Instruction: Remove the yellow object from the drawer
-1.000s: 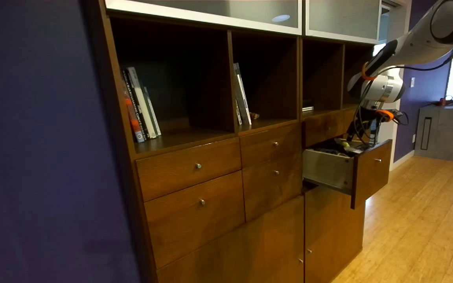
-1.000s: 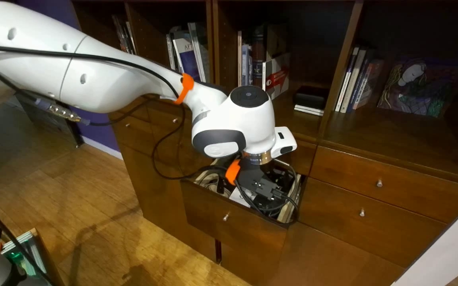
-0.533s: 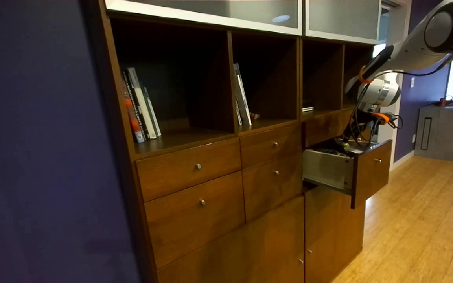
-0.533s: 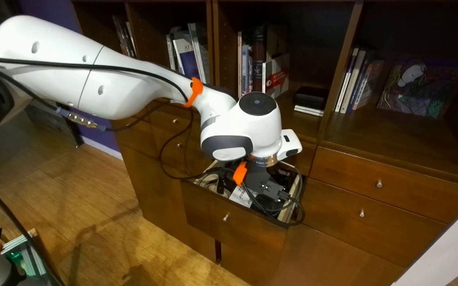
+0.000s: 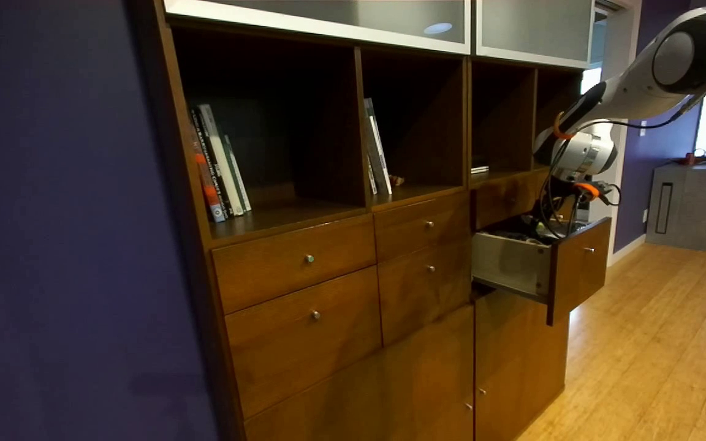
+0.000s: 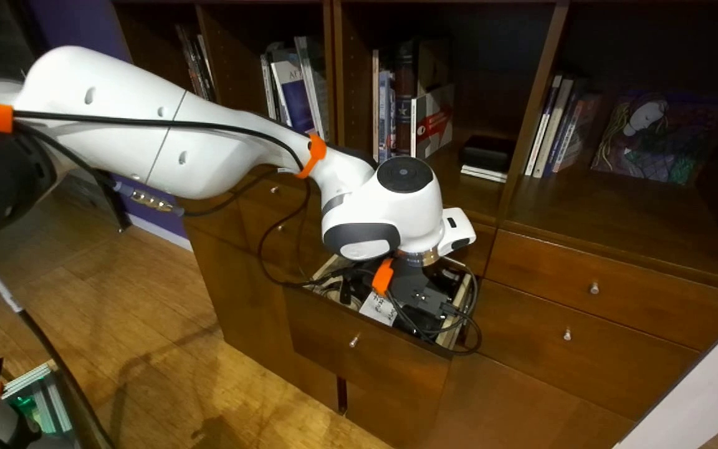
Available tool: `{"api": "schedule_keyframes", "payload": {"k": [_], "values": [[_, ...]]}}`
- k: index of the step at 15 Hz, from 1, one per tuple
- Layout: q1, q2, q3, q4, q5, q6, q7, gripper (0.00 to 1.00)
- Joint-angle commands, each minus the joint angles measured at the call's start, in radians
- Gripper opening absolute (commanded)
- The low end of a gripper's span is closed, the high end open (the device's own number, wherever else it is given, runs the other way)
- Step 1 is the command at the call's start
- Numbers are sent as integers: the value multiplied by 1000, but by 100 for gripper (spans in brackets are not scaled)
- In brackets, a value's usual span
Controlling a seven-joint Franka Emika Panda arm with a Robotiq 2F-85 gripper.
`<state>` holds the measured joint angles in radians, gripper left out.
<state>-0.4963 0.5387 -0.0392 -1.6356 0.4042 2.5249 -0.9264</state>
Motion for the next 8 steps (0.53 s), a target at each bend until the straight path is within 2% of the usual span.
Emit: {"api": "schedule_keyframes", "payload": {"k": [1, 2, 4, 5, 6, 7, 8], "values": [[-26, 33, 27, 35, 13, 22, -18, 64], [-28, 36, 29, 36, 13, 23, -17, 63], [-35, 41, 38, 37, 16, 25, -26, 52], [-39, 45, 42, 39, 18, 26, -29, 33], [-39, 49, 43, 40, 14, 29, -28, 31], [-43, 53, 47, 42, 17, 29, -30, 35], [-46, 56, 50, 45, 17, 31, -34, 28]]}}
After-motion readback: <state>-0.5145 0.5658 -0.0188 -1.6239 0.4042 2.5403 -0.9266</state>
